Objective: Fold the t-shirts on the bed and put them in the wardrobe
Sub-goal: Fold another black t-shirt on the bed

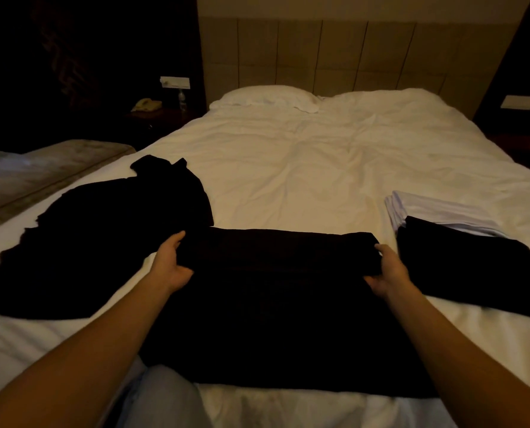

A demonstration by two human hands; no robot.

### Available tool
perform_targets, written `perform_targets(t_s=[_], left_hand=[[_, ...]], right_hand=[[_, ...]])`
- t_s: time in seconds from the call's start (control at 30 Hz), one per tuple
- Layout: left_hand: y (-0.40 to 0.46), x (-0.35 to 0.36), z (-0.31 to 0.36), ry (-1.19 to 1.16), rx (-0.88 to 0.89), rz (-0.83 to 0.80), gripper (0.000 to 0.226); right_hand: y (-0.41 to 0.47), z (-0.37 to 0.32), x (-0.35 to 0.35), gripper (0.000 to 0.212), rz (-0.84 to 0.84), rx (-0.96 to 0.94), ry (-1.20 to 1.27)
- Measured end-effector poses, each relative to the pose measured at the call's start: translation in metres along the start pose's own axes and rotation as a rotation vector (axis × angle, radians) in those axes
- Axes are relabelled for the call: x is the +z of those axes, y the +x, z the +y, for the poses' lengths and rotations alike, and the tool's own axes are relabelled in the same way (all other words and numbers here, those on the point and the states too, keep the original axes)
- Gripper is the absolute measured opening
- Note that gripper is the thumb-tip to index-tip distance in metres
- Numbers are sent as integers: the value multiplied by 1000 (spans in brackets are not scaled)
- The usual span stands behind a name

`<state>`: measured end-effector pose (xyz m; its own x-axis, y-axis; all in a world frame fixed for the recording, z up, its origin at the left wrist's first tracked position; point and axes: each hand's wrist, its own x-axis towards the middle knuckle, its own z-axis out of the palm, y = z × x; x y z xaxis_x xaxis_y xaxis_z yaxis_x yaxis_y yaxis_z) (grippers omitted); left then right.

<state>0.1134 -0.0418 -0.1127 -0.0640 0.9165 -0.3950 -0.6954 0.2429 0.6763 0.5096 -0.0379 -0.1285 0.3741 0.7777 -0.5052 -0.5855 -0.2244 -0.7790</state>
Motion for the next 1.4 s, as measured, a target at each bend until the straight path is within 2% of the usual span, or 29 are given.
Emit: perform_targets(t_s=[0.1, 0.27, 0.33, 0.37, 0.47, 0.6, 0.73, 0.83, 0.9, 1.0, 1.07, 1.1, 1.17, 1.27, 1.4], left_hand=[[6, 6, 13, 150, -23, 21, 28], [24, 8, 25, 354, -91, -6, 25], [31, 8, 23, 418, -47, 4, 19], [35, 8, 23, 436, 0, 8, 24], [41, 3, 22, 417, 106, 25, 45], [38, -2, 16, 434, 145, 81, 52], [26, -1, 12, 592, 210, 108, 56], [20, -4, 12, 745, 282, 129, 67], [17, -7, 10, 838, 366, 183, 70], [14, -11, 6, 1173, 575, 291, 66], [14, -9, -1, 1413, 752, 288, 59], [14, -5, -6, 1517, 825, 249, 57], [17, 3, -17, 1687, 886, 85, 56], [31, 16, -32, 1850, 865, -157, 60], [54, 33, -31, 1909, 795, -151, 57]], right_hand=[[21, -17, -1, 54, -42, 77, -161], [24, -41, 8, 34, -160, 122, -536], [30, -43, 11, 33, -199, 120, -621], [33, -43, 12, 34, -210, 107, -654], [42, -36, 10, 34, -228, 2, -654], [44, -24, 4, 38, -209, -152, -627], [34, -20, 2, 46, -183, -247, -690], [20, -20, 1, 53, -121, -350, -792], [6, -18, -2, 48, -16, -496, -980], [-16, -9, 0, 46, 213, -666, -1316], [-26, -1, 7, 49, 299, -823, -1468], [-28, 3, 11, 49, 251, -909, -1493], [-28, 12, 23, 48, 34, -980, -1514], [-22, 20, 41, 50, -214, -906, -1540], [0, 16, 59, 56, -268, -912, -1598]])
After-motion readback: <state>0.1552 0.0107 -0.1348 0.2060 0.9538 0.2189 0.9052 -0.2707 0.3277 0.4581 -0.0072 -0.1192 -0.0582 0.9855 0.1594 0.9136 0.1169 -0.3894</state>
